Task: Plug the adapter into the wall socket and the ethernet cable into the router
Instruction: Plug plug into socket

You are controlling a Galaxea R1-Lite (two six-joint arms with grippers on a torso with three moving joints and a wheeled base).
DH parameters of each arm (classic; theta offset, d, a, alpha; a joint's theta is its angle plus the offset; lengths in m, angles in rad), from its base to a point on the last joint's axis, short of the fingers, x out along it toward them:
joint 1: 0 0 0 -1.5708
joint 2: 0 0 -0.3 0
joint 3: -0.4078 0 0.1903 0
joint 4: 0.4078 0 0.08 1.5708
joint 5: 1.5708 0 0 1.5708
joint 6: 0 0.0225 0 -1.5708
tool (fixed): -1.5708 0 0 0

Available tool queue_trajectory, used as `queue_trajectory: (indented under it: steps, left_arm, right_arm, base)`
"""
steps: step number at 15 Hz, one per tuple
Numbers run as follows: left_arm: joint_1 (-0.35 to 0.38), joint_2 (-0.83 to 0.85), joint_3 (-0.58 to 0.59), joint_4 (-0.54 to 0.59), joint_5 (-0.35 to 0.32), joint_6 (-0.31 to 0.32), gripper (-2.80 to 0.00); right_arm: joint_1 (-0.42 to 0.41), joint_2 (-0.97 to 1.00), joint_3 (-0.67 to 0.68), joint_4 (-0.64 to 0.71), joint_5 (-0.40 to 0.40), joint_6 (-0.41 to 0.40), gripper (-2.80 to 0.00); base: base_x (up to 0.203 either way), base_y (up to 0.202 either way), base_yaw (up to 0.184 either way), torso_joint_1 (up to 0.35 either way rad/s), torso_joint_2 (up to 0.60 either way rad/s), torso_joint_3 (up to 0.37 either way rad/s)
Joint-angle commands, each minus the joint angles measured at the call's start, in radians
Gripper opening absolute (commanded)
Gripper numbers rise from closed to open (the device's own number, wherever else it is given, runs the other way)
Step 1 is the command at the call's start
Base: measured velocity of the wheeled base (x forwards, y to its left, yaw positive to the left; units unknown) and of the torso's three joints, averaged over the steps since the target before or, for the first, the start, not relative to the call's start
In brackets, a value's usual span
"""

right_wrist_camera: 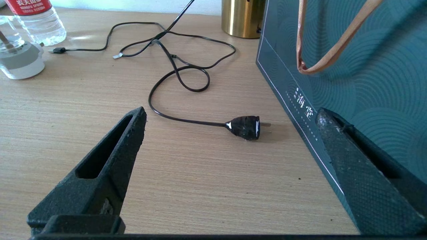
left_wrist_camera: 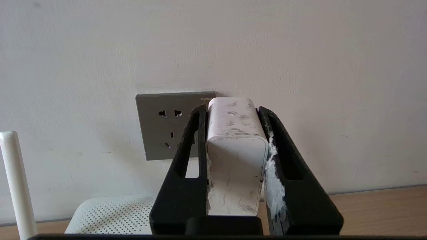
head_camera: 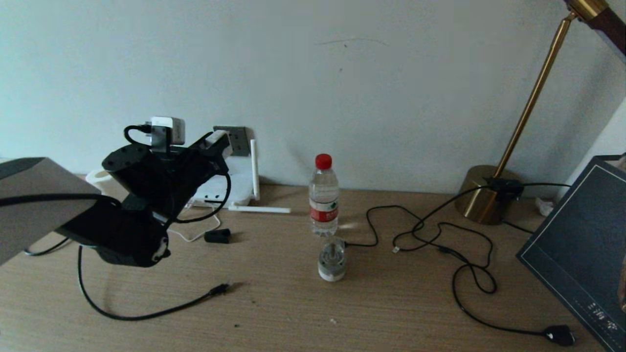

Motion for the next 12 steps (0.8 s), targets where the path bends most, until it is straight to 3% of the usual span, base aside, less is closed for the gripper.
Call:
queue_trajectory:
  steps: [1,8,12]
  left_arm:
    - [0.001,0.003,0.000,-0.008,0.000,0.000,-2.80]
    - [0.069,0.035,-0.081,0.042,-0.038,0.005,-2.80]
    - [0.072,0.073,-0.124,0.055,-0.041,0.005,-2.80]
  right_arm:
    - [0.000,0.000,0.000,0.000,0.000,0.000,0.00]
    - [0.000,0.000,0.000,0.000,0.000,0.000,0.00]
    - [-0.001,0.000,0.000,0.000,0.000,0.000,0.00]
  base:
    - [0.000,0.000,0.000,0.000,0.00,0.000]
    - [0.000,0.000,0.000,0.000,0.00,0.000]
    - [0.000,0.000,0.000,0.000,0.00,0.000]
